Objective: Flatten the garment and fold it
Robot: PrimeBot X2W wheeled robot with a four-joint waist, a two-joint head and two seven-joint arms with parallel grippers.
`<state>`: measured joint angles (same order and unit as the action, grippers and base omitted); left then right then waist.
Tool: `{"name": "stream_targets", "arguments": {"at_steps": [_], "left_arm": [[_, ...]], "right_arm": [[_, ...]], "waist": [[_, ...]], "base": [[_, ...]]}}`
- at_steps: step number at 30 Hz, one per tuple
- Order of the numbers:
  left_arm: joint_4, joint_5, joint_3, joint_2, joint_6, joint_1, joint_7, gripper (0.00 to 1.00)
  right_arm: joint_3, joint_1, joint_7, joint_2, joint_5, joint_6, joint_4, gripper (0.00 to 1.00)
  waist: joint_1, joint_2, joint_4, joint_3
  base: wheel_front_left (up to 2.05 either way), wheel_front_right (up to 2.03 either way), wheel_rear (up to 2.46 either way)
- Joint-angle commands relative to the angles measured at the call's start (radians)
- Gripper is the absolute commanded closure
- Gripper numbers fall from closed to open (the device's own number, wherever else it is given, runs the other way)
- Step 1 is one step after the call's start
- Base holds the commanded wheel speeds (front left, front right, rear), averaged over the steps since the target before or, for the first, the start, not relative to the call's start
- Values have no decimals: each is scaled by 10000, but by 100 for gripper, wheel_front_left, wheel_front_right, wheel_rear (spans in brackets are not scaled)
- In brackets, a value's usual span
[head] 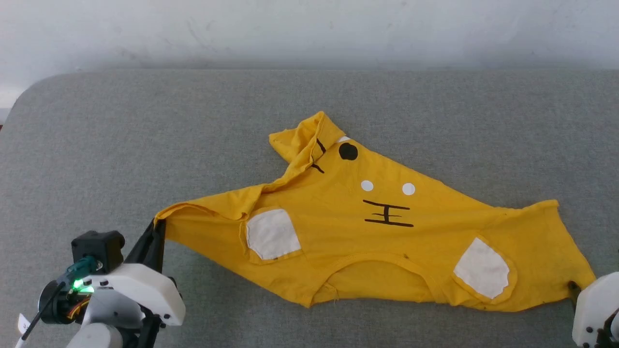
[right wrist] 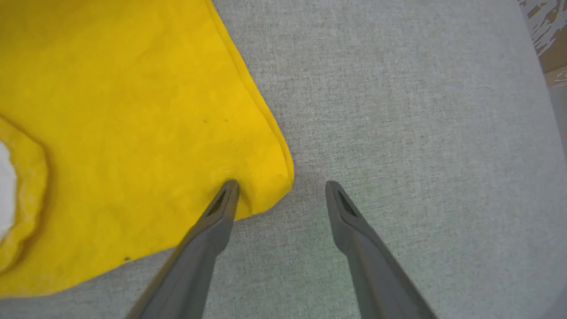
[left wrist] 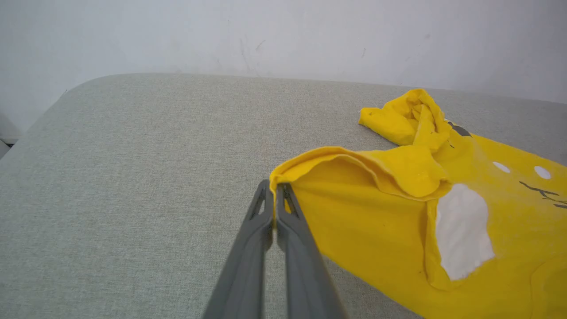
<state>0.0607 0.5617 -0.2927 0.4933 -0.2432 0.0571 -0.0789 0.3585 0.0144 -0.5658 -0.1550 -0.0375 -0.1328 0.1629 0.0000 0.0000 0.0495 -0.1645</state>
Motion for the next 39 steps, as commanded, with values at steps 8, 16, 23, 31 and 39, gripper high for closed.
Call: {"name": "stream_targets", "arguments": {"at_steps": [8,16,23,31,39], "left_arm": [[82,-42,-141,-9,-47,-71,-54,100],[374,330,57,24,227,-188,223,100],[1249,1338,577,269,611,-275,-175,100],[2558,1973,1629,1055,453,617,-1002,100],[3275,3505,2547,1250,102,2117,-2336,100]], "right_arm": [[-1133,150,-145,-252,-405,21,1189,100],[-1505,251,748,-676,-1200,21,388,100],[-2011,531,66,-1388,-2905,21,-1969,100],[-1512,2451,-1113,-2127,-4673,21,-4213,100],[-1105,5505,-1885,-2776,-5333,21,-4353,100]], "waist": [[0,0,73,-133],[0,0,-197,568],[0,0,-556,1303],[0,0,-809,1869],[0,0,-896,1973]], "base": [[0,0,0],[0,0,0],[0,0,0],[0,0,0],[0,0,0]]}}
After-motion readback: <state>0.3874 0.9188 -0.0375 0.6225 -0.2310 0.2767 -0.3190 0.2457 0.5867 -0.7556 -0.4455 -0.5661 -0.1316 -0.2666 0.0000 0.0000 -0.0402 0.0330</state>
